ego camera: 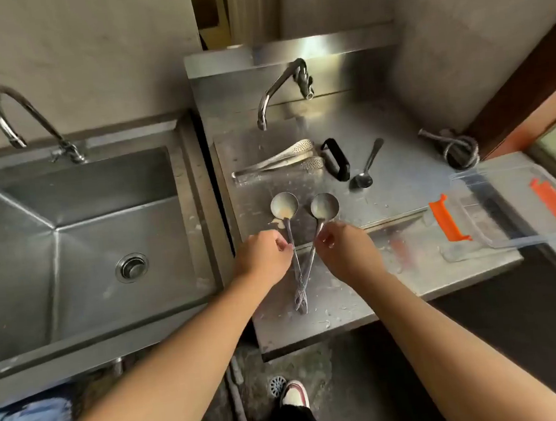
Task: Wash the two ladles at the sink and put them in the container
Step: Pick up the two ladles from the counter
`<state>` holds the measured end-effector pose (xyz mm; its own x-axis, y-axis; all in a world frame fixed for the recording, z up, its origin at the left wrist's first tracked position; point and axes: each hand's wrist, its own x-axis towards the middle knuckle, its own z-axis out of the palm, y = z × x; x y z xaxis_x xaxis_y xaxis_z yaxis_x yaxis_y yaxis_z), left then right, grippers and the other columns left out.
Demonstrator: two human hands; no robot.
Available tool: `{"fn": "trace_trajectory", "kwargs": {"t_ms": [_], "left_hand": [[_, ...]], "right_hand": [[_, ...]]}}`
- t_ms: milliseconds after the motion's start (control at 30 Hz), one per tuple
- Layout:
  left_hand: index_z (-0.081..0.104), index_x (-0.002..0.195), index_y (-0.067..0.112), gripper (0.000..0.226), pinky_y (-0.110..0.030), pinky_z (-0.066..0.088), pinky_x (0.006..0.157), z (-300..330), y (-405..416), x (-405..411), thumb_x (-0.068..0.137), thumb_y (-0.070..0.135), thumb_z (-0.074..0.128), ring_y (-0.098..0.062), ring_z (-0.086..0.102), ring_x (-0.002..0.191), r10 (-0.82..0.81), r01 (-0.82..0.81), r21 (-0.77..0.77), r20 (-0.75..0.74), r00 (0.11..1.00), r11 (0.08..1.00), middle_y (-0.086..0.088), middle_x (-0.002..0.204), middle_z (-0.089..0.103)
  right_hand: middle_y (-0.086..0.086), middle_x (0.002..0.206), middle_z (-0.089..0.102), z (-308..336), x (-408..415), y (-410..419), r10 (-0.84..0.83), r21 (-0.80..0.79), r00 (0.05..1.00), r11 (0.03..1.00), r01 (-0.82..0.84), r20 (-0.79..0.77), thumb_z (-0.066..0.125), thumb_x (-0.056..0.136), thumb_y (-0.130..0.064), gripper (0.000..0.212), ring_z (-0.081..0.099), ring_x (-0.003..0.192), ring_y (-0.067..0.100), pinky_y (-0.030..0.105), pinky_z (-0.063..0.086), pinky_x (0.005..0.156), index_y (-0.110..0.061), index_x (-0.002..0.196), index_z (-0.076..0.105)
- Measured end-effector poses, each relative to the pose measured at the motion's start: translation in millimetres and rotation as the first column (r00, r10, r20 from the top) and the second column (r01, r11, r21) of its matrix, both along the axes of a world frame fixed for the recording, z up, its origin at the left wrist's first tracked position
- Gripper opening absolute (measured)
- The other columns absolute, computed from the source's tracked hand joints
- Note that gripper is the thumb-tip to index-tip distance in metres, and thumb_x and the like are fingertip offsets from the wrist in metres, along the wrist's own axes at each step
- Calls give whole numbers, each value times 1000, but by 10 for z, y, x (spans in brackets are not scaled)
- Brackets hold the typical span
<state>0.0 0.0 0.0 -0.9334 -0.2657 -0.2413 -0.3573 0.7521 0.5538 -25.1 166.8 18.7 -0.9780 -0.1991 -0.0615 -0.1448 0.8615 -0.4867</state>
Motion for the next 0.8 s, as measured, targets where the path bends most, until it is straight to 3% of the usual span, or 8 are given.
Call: {"fn": "trace_trajectory", "kwargs": {"t_ms": [167,300,400,500,633,700,800], "left_hand": [[59,56,23,38,-25,45,54,-229,138,-44,81,52,63,-24,67,67,142,-141,-12,117,983,990,6,65,69],[50,45,11,60,-26,38,48,-306,240,-64,81,58,57,-27,56,51,139,-134,-42,162,977,990,-1,41,47],[49,45,9,58,-25,30,44,-348,280,-73,84,51,60,-23,51,47,149,-157,28,194,970,987,-2,41,46],[48,46,12,51,-24,30,45,-386,283,-98,84,42,64,-20,48,47,238,-267,122,209,948,956,2,39,44],[70,66,17,26,-30,55,64,-416,279,-96,85,34,67,-25,63,62,257,-332,314,257,932,890,3,55,60],[75,80,16,18,-30,54,69,-440,258,-68,88,32,69,-27,68,70,257,-345,387,260,931,855,1,64,64],[74,89,15,15,-20,46,56,-455,208,-19,91,29,69,-19,62,59,251,-360,451,284,925,817,-1,71,65]], "right_hand": [[6,81,75,-264,-87,-11,-159,-28,962,985,170,224,60,92,-34,21,68,79,29,32,49,65,-17,85,69],[6,51,64,-404,-169,10,-321,-95,859,917,387,399,62,86,-43,47,62,53,25,35,56,64,-8,54,62],[14,65,74,-477,-196,5,-353,-191,751,826,530,558,74,83,-45,44,74,69,32,40,62,69,-5,64,75],[14,74,76,-527,-210,-40,-305,-310,630,669,676,714,80,83,-31,28,73,63,28,32,58,54,-6,72,76],[12,82,71,-552,-186,-57,-223,-372,542,519,769,810,76,89,-16,14,68,72,26,32,59,61,-3,93,74],[12,84,71,-567,-181,-43,-221,-382,527,475,793,820,75,90,-13,15,68,77,25,33,58,65,-2,101,73],[8,73,65,-556,-160,-40,-238,-402,532,432,808,813,74,91,-10,9,61,64,20,29,53,57,-5,98,72]]}}
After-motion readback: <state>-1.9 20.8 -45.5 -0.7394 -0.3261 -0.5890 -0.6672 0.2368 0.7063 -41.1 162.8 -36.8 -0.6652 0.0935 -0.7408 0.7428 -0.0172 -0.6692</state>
